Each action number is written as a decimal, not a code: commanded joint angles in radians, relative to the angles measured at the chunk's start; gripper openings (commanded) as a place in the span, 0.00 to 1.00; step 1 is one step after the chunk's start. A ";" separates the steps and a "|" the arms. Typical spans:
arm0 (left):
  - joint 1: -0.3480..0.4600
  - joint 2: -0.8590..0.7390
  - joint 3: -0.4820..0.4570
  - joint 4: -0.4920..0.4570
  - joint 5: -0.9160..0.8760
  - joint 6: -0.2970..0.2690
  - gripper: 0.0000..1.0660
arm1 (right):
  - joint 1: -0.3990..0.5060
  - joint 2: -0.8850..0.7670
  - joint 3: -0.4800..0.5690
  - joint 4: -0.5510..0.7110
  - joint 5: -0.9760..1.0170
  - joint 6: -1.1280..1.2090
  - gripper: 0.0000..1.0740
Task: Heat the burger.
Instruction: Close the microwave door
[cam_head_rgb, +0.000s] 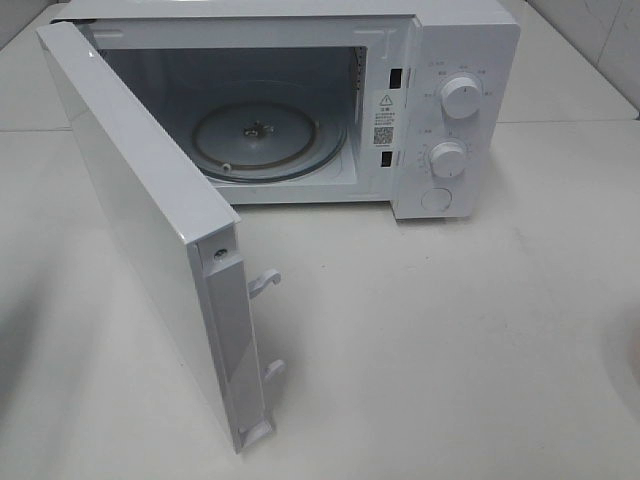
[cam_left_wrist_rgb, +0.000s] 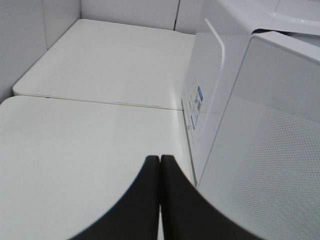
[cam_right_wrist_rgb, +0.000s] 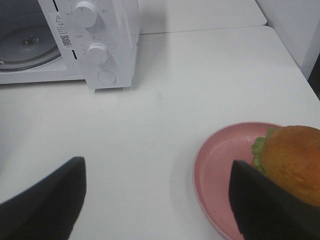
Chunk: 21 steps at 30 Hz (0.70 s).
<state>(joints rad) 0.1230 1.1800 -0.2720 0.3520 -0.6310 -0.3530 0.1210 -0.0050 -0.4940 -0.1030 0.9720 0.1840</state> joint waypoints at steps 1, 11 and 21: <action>-0.001 0.095 -0.026 0.070 -0.131 -0.039 0.00 | -0.005 -0.025 0.002 0.002 -0.009 -0.007 0.71; -0.055 0.217 -0.060 0.088 -0.191 -0.028 0.00 | -0.005 -0.025 0.002 0.002 -0.009 -0.007 0.71; -0.171 0.328 -0.141 0.071 -0.195 -0.011 0.00 | -0.005 -0.025 0.002 0.002 -0.009 -0.007 0.71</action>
<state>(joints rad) -0.0420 1.5060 -0.4030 0.4300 -0.8160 -0.3690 0.1210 -0.0050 -0.4940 -0.1030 0.9720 0.1840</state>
